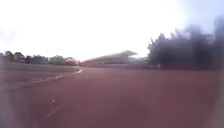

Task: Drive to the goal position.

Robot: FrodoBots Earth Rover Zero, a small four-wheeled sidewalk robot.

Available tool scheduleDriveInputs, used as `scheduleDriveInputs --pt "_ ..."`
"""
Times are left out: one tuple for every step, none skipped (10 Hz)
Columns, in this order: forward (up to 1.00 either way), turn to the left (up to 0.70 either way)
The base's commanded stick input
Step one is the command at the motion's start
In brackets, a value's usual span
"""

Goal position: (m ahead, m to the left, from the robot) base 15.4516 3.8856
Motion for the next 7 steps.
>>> scheduleDriveInputs --pt "0.7 0.0" --pt "0.7 0.0" --pt "0.7 0.0" --pt "0.7 0.0" --pt "0.7 0.0" --pt "0.7 0.0" --pt "0.7 0.0"
